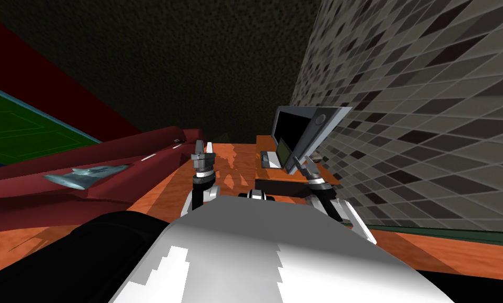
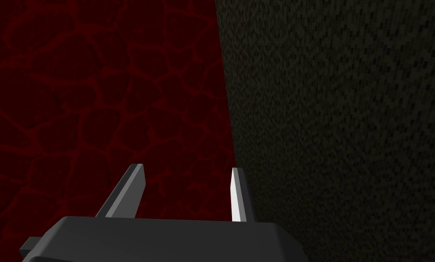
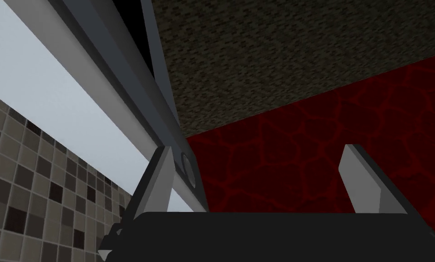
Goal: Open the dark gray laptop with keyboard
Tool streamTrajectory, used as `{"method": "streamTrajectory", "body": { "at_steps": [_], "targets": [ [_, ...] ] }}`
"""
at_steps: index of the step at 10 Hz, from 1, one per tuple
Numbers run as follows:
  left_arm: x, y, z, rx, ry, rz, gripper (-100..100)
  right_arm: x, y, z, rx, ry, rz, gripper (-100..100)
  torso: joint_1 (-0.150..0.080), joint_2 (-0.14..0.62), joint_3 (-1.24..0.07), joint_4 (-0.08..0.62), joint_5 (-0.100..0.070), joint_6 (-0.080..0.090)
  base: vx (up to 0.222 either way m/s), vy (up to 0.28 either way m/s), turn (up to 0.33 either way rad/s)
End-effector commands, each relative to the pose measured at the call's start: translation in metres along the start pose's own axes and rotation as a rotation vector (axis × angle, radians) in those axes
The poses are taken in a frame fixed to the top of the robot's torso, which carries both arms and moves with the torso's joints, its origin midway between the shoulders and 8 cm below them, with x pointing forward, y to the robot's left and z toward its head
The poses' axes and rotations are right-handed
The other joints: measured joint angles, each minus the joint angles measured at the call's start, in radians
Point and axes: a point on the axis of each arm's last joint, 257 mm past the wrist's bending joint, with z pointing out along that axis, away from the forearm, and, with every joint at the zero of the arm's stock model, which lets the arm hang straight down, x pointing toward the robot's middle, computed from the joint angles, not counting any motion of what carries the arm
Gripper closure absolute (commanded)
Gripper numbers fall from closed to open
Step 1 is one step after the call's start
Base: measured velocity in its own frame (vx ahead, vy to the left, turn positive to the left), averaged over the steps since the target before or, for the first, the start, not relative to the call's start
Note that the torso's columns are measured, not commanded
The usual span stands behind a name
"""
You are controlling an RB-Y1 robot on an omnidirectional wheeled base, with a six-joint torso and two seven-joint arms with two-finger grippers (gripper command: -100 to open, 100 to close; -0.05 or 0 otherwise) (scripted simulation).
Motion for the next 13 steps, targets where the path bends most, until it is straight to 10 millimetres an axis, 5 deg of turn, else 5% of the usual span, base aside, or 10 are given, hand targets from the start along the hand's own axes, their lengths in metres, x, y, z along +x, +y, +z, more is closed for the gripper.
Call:
{"method": "streamTrajectory", "body": {
  "at_steps": [1, 13],
  "targets": [
    [0.000, 0.000, 0.000, 0.000, 0.000, 0.000, 0, 0.011, -0.011, -0.002, -0.002, 0.050, -0.126, -100, 0.000, 0.000, 0.000, 0.000, 0.000, 0.000, 0.004, 0.009, 0.091],
    [0.000, 0.000, 0.000, 0.000, 0.000, 0.000, 0, 0.056, -0.102, -0.021, -0.042, 0.327, -0.823, -100, -0.003, -0.006, -0.004, 0.000, 0.001, -0.002, 0.002, 0.013, 0.102]
  ]
}}
